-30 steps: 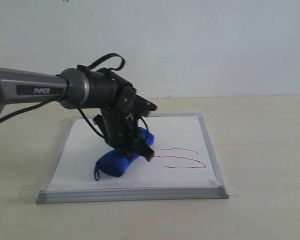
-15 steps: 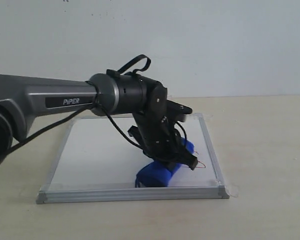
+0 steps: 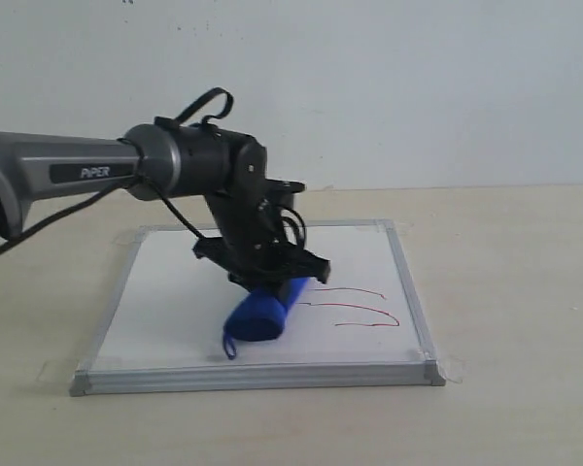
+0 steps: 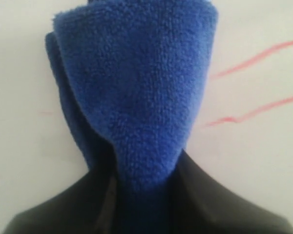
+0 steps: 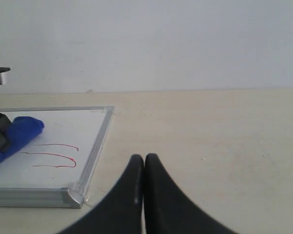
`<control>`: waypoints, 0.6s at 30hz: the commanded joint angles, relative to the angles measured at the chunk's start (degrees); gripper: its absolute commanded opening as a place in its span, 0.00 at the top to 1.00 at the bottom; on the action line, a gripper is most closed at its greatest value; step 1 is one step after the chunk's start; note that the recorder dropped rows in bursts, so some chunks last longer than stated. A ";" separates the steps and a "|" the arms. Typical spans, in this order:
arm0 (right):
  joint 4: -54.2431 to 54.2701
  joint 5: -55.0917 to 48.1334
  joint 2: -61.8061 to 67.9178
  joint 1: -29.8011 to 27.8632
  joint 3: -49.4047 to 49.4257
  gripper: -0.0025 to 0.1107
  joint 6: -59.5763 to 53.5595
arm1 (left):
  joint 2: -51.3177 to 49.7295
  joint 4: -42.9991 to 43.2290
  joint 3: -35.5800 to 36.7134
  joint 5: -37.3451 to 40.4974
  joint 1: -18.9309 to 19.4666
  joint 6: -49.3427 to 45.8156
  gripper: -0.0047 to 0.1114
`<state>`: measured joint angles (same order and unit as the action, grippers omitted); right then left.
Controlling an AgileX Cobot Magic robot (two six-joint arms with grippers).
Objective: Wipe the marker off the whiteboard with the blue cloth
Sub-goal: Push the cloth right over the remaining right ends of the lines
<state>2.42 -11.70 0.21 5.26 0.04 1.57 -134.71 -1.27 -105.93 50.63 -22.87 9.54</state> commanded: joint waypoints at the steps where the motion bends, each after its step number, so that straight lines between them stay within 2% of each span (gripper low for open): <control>1: 0.00 0.31 -0.21 -0.13 -0.04 0.98 -0.23 | 0.04 5.19 0.04 2.69 2.64 2.57 0.93; 5: 0.00 0.31 -0.21 -0.13 -0.04 0.98 -0.23 | -0.24 3.30 -0.05 -2.19 -0.54 2.71 0.93; 11: 0.00 0.31 -0.21 -0.13 -0.04 0.98 -0.23 | -4.00 -6.53 -0.50 -9.12 -9.13 -1.71 0.93; 14: 0.00 0.31 -0.21 -0.13 -0.04 0.98 -0.23 | -6.67 -7.95 -3.14 -7.56 -12.17 -4.41 0.93; 18: 0.00 0.31 -0.21 -0.13 -0.04 0.98 -0.23 | -6.61 -3.15 -6.28 -2.90 -12.29 -4.41 0.93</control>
<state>2.42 -11.70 0.21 5.26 0.04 1.57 -139.15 -2.87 -111.64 42.49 -34.03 5.33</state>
